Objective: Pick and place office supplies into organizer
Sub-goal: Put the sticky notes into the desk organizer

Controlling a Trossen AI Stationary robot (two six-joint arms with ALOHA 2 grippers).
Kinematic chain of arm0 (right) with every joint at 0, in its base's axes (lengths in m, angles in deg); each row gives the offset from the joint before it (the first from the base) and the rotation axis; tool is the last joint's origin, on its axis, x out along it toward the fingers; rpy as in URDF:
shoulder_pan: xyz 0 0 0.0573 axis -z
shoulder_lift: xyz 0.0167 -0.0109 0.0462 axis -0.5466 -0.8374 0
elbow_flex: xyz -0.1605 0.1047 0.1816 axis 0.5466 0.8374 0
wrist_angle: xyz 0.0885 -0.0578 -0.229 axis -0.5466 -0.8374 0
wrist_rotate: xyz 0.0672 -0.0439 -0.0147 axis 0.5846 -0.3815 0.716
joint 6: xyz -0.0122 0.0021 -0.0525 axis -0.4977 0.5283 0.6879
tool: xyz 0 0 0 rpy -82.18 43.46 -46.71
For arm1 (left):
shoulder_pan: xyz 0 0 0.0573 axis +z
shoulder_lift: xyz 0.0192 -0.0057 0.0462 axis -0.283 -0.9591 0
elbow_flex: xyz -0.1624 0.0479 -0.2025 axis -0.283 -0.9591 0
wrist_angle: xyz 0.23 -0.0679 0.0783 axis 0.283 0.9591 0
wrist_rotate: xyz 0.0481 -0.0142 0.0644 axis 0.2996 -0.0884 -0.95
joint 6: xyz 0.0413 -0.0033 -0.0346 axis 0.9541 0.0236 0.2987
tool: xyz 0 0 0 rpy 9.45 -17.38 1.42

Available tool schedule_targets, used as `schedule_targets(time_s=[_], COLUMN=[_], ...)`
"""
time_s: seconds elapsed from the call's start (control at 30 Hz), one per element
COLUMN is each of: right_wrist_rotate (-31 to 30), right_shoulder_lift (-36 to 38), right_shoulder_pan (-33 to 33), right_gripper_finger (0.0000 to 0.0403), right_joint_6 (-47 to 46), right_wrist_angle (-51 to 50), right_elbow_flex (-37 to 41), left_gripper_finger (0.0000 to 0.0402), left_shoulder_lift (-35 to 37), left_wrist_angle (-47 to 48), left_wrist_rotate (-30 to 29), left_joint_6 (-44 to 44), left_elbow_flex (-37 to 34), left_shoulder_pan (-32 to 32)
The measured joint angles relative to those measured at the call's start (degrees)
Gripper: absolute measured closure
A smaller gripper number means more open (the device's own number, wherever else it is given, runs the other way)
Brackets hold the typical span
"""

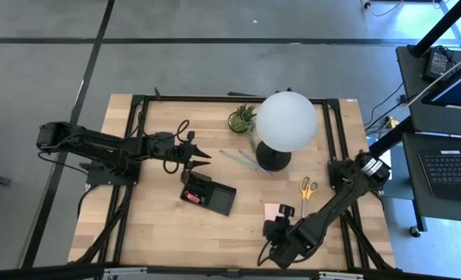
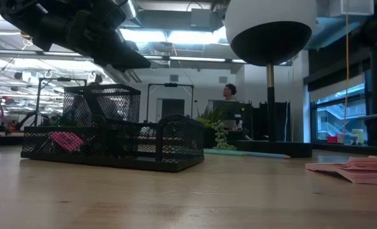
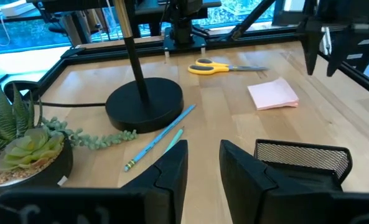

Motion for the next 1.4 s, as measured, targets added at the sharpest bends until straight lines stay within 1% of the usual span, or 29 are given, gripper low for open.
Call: schedule_targets(time_s=[0.13,0.37,0.47,0.57,0.67,0.77,0.93,1.17,1.27,1.4], right_wrist_rotate=[-0.2,-0.4,-0.5,-0.5,-0.5,-0.5,-0.5,-0.5,-0.5,-0.4], right_shoulder_lift=[-0.6,-0.7,-0.7,-0.7,-0.7,-0.7,-0.9,-1.0,-1.0,-1.0], right_shoulder_pan=[0.1,0.2,0.6,1.2,1.6,1.8,1.8,1.8,1.8,1.8], right_gripper_finger=[0.0258,0.0258,0.0258,0.0258,0.0258,0.0258,0.0258,0.0258,0.0258,0.0258], right_joint_6=[0.0,-0.5,-0.4,-0.2,-0.1,0.0,0.0,0.0,-0.1,-0.2], right_wrist_angle=[-4.0,-3.5,-3.2,-3.0,-3.0,-2.9,-2.6,-1.9,-1.7,3.6], right_elbow_flex=[-2.0,1.7,2.3,2.4,2.4,2.5,2.5,2.5,2.6,6.3], left_gripper_finger=[0.0313,0.0315,0.0313,0.0315,0.0317,0.0317,0.0318,0.0318,0.0318,0.0318], left_shoulder_lift=[0.0,0.0,0.0,0.0,-0.4,-2.3,-8.4,-16.9,-18.7,-19.4], left_wrist_angle=[0.2,-0.8,-3.4,-4.4,-4.4,-3.9,-4.0,-3.9,-3.8,-3.7], left_wrist_rotate=[0.0,0.0,0.1,1.1,2.0,3.3,3.7,3.7,3.7,3.7], left_joint_6=[0.0,0.0,-0.3,-2.5,-2.9,-3.7,-3.1,-2.0,-2.6,-3.0], left_elbow_flex=[0.0,0.0,0.0,1.3,3.6,5.3,8.6,12.4,13.7,15.4], left_shoulder_pan=[0.0,0.0,-0.1,-0.9,-2.5,-4.6,-7.7,-9.3,-10.0,-11.0])
